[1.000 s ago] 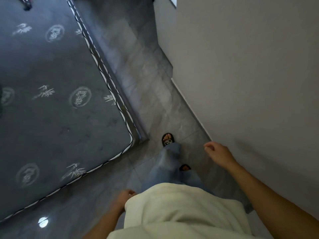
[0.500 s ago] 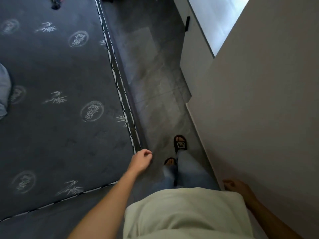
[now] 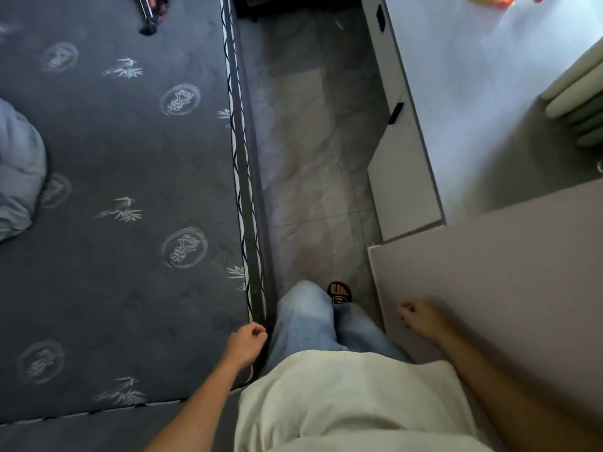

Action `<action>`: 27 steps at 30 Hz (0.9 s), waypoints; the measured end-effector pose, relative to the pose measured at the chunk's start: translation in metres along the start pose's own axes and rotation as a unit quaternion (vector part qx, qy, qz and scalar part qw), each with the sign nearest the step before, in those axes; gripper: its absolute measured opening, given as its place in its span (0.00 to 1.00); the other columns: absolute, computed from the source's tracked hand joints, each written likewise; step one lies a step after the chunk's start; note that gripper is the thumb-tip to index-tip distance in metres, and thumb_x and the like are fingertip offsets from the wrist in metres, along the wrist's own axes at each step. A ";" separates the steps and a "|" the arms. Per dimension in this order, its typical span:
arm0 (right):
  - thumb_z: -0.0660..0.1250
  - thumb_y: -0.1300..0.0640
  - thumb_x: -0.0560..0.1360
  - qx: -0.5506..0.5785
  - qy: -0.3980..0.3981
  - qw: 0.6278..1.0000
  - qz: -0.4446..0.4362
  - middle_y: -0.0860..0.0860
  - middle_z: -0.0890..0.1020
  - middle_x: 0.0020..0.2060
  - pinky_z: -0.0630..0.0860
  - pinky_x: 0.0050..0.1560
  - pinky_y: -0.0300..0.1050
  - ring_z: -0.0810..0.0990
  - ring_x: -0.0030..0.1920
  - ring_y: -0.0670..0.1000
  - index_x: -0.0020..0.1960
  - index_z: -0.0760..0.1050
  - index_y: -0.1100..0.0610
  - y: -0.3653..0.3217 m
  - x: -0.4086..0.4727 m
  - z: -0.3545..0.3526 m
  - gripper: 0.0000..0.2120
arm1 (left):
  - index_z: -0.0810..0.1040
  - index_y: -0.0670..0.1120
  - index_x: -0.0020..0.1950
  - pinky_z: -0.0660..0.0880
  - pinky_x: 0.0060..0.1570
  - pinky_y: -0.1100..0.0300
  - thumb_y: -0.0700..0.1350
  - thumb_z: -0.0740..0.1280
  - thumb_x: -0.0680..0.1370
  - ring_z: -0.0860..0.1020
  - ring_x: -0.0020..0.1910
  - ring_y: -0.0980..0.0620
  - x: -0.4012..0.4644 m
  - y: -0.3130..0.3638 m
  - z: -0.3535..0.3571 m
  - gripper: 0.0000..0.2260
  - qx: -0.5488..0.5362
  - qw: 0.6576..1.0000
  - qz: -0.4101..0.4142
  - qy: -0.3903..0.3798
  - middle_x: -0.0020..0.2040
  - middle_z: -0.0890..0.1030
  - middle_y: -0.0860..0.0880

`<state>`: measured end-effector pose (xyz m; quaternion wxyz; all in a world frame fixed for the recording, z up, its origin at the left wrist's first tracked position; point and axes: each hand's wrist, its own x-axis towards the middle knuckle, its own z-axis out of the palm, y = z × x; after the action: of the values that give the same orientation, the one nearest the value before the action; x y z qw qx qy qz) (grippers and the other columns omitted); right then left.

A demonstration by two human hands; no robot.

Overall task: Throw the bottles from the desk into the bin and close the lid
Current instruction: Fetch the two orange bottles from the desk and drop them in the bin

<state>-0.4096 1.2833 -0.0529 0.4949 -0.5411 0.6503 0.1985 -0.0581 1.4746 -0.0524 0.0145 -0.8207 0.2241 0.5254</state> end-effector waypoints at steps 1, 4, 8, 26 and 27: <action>0.65 0.56 0.80 -0.002 0.008 1.000 -0.020 0.58 0.85 0.55 0.78 0.60 0.51 0.83 0.56 0.59 0.61 0.80 0.59 -0.024 0.011 -0.014 0.12 | 0.83 0.46 0.55 0.77 0.55 0.55 0.44 0.66 0.80 0.83 0.52 0.47 0.000 -0.004 -0.004 0.08 -0.002 1.000 -0.013 -0.007 0.52 0.86 0.46; 0.65 0.53 0.79 -0.009 0.029 0.997 -0.065 0.54 0.86 0.54 0.79 0.60 0.53 0.84 0.55 0.57 0.59 0.81 0.55 -0.096 0.042 -0.054 0.11 | 0.83 0.47 0.55 0.75 0.53 0.57 0.45 0.65 0.81 0.82 0.53 0.48 0.006 -0.010 -0.020 0.08 -0.012 0.998 -0.051 -0.022 0.54 0.86 0.47; 0.64 0.50 0.80 -0.025 0.026 0.995 -0.092 0.52 0.86 0.54 0.79 0.60 0.54 0.84 0.54 0.55 0.60 0.81 0.52 -0.175 0.079 -0.093 0.13 | 0.81 0.50 0.46 0.76 0.53 0.56 0.46 0.66 0.80 0.82 0.56 0.47 0.027 0.003 -0.055 0.05 -0.018 0.996 -0.076 -0.049 0.53 0.85 0.45; 0.67 0.52 0.79 0.003 -0.041 0.995 0.091 0.52 0.85 0.57 0.77 0.57 0.47 0.82 0.53 0.53 0.55 0.80 0.48 -0.238 0.150 -0.158 0.06 | 0.83 0.47 0.53 0.79 0.59 0.49 0.48 0.66 0.79 0.84 0.51 0.43 0.243 0.349 -0.307 0.08 -0.005 0.995 0.095 -0.018 0.49 0.86 0.44; 0.67 0.52 0.79 0.013 -0.050 0.993 0.108 0.53 0.84 0.59 0.77 0.59 0.49 0.81 0.55 0.53 0.56 0.80 0.47 -0.238 0.157 -0.164 0.07 | 0.83 0.48 0.53 0.79 0.59 0.50 0.49 0.66 0.78 0.84 0.51 0.43 0.254 0.371 -0.317 0.09 -0.002 0.995 0.102 -0.019 0.49 0.86 0.46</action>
<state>-0.2543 0.9935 -0.0510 0.5097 -0.4509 0.6815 0.2693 0.1588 0.9695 -0.0525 -0.0370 -0.7835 0.3055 0.5399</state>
